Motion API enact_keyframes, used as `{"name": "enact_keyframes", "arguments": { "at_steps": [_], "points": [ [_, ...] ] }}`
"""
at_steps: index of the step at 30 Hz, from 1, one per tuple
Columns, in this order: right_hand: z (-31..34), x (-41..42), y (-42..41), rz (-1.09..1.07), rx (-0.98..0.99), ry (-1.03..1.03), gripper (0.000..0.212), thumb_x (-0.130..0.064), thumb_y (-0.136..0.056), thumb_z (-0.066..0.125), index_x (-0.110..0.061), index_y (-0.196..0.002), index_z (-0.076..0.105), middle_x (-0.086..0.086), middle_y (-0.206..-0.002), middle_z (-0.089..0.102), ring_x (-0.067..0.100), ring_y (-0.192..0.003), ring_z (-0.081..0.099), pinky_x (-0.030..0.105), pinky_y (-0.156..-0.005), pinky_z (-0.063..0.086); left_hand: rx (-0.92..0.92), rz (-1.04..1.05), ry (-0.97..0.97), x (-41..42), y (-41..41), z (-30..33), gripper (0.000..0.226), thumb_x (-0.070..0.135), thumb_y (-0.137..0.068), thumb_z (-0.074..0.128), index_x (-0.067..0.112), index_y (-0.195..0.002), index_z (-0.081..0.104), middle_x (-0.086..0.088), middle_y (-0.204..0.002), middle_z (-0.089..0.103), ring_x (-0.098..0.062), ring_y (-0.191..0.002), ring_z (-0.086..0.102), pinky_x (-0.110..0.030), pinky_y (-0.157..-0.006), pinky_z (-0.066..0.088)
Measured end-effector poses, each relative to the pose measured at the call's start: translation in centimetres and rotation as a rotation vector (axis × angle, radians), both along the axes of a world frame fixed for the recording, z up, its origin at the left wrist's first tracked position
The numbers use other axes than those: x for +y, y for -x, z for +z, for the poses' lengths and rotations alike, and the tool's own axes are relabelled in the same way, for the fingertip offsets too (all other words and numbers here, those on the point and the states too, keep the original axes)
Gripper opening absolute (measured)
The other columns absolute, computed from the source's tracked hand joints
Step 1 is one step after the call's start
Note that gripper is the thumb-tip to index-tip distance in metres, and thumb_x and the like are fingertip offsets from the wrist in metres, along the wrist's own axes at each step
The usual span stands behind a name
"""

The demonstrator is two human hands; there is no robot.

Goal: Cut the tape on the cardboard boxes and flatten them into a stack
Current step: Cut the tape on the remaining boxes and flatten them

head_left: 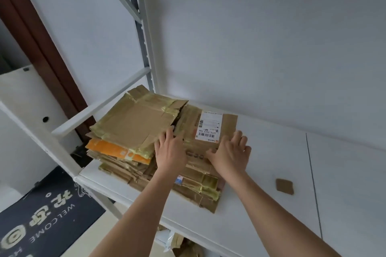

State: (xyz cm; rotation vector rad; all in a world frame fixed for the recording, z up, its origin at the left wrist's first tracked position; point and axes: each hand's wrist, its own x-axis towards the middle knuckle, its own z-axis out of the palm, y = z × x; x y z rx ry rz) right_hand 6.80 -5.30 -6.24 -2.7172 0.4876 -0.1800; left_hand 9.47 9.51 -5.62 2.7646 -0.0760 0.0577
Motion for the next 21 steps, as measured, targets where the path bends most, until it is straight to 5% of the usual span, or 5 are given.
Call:
{"name": "enact_keyframes", "arguments": {
  "at_steps": [2,5,9,21],
  "points": [
    [-0.2,-0.2,-0.7,0.120,0.041,-0.014,0.061,-0.044,-0.089,0.055,-0.020,-0.141,0.037,0.009,-0.158,0.006,0.035,-0.146,0.006,0.050,-0.116,0.018,0.084,-0.175,0.094,0.0,-0.8,-0.3,0.077,-0.005,-0.088,0.048,0.030,-0.154,0.028,0.001,-0.165,0.008,-0.023,-0.152,-0.001,-0.042,-0.123,0.003],
    [-2.1,-0.5,-1.3,0.318,0.189,-0.029,0.062,-0.041,-0.102,0.030,-0.035,-0.156,-0.001,-0.002,-0.163,-0.022,0.030,-0.148,-0.026,0.053,-0.121,-0.009,0.246,-0.295,0.136,0.4,-1.4,-1.8,0.064,0.009,-0.099,0.037,0.032,-0.156,0.019,0.004,-0.165,0.001,-0.021,-0.152,-0.009,-0.038,-0.121,-0.005],
    [-3.8,-0.4,-1.2,0.313,0.198,-0.038,0.055,-0.047,-0.105,0.012,-0.037,-0.156,-0.006,-0.004,-0.162,-0.026,0.026,-0.146,-0.030,0.051,-0.121,-0.010,0.200,-0.329,0.026,0.8,-1.2,-4.0,0.052,0.045,-0.106,0.017,0.039,-0.156,0.005,0.011,-0.164,-0.007,-0.017,-0.150,-0.015,-0.037,-0.122,-0.006],
    [-5.1,0.3,-0.7,0.239,0.112,-0.130,0.055,-0.046,-0.106,0.017,-0.035,-0.157,0.001,-0.008,-0.163,-0.021,0.023,-0.147,-0.029,0.043,-0.122,-0.008,0.111,-0.360,-0.139,0.9,-1.7,-5.0,0.054,0.048,-0.104,0.010,0.039,-0.155,-0.003,0.010,-0.163,-0.012,-0.015,-0.148,-0.020,-0.033,-0.119,-0.011]
  ]
}}
